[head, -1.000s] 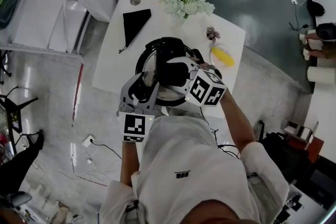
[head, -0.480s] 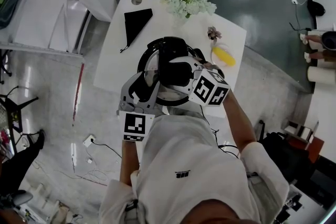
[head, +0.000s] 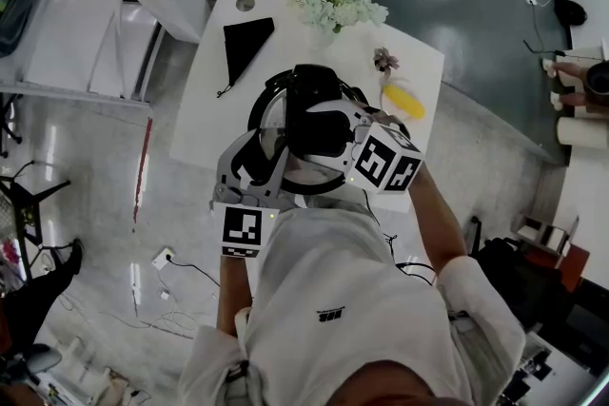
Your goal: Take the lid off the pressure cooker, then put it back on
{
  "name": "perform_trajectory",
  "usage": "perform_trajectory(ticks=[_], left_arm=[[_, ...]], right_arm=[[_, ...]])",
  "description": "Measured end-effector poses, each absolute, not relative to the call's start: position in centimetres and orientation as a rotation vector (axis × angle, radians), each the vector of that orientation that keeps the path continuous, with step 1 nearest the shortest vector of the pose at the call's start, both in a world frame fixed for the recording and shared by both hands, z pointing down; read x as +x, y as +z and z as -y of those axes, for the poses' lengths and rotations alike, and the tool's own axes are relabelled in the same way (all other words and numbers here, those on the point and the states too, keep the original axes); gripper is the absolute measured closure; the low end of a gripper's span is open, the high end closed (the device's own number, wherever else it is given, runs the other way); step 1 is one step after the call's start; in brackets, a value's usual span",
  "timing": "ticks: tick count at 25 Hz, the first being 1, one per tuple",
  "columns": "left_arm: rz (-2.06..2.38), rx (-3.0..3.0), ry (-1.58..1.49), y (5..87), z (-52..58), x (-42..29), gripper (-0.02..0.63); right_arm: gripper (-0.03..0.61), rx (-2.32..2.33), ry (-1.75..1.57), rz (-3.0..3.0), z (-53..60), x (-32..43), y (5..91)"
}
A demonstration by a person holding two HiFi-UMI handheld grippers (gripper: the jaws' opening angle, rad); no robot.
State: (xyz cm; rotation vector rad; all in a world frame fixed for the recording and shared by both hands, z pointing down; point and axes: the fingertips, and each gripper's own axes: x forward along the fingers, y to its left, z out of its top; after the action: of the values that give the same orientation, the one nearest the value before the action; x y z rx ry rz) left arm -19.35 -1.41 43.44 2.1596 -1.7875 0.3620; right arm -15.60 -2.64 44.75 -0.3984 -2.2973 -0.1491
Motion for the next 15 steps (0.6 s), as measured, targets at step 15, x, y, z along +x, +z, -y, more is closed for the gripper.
perform_trajectory(ticks=[15], left_arm=[[1.734,2.295,0.345,40.9,1.6,-18.1,0.408]], right_arm=[[0.302,-0.239,-0.157,2.325,3.4,-13.5,41.7]])
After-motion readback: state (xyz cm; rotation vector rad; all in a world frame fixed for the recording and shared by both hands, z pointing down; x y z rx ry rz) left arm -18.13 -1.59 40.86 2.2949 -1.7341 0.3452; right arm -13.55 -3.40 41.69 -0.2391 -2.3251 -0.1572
